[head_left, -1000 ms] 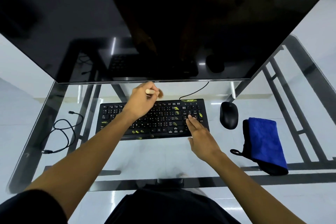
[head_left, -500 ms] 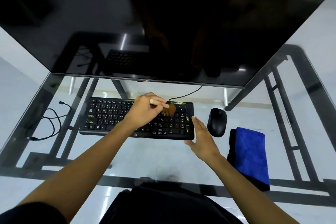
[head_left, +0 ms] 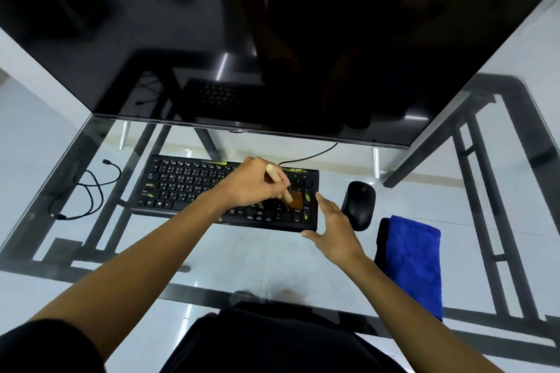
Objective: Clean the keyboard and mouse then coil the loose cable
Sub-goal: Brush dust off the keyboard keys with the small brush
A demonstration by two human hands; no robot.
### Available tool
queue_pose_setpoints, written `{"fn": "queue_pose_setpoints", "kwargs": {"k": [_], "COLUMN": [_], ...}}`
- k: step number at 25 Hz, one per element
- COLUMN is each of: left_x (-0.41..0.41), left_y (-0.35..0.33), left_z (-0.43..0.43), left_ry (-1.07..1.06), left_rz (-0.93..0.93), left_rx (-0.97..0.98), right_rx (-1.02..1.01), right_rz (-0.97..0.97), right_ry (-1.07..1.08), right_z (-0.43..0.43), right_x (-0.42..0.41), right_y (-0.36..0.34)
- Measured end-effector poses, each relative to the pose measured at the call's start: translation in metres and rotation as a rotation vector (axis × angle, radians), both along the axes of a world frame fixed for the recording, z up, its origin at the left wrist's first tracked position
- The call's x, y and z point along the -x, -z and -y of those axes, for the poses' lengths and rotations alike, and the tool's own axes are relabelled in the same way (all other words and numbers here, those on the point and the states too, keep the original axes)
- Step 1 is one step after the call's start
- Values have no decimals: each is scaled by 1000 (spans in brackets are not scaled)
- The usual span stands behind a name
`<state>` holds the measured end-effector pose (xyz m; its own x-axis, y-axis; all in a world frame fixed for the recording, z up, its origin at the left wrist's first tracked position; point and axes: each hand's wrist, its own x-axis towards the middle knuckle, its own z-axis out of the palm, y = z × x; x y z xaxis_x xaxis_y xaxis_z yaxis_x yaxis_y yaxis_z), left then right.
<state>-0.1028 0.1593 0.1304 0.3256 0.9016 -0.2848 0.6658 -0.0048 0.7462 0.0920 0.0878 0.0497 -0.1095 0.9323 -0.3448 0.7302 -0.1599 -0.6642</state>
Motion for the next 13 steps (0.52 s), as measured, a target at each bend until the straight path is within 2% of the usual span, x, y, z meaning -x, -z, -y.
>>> {"fn": "queue_pose_setpoints", "kwargs": {"k": [2,5,9,13], "left_x": [-4,-7,-35,-64], "left_y": [-2,-6,-14,-10], "left_z": [-3,-18,-31,-42], "left_ry": [-8,-95,78,40], "left_rz": [-16,2,-92,-53], "left_rx": [29,-49,-50,-141], "right_rx": [-4,-1,-5,-5], "right_rz": [1,-2,6,5], "right_ry": [-3,-5,-11,-8], "right_z": [0,0,0,0], "right_x": [-1,-2,-2,-3], "right_y": [1,3,4,3]}}
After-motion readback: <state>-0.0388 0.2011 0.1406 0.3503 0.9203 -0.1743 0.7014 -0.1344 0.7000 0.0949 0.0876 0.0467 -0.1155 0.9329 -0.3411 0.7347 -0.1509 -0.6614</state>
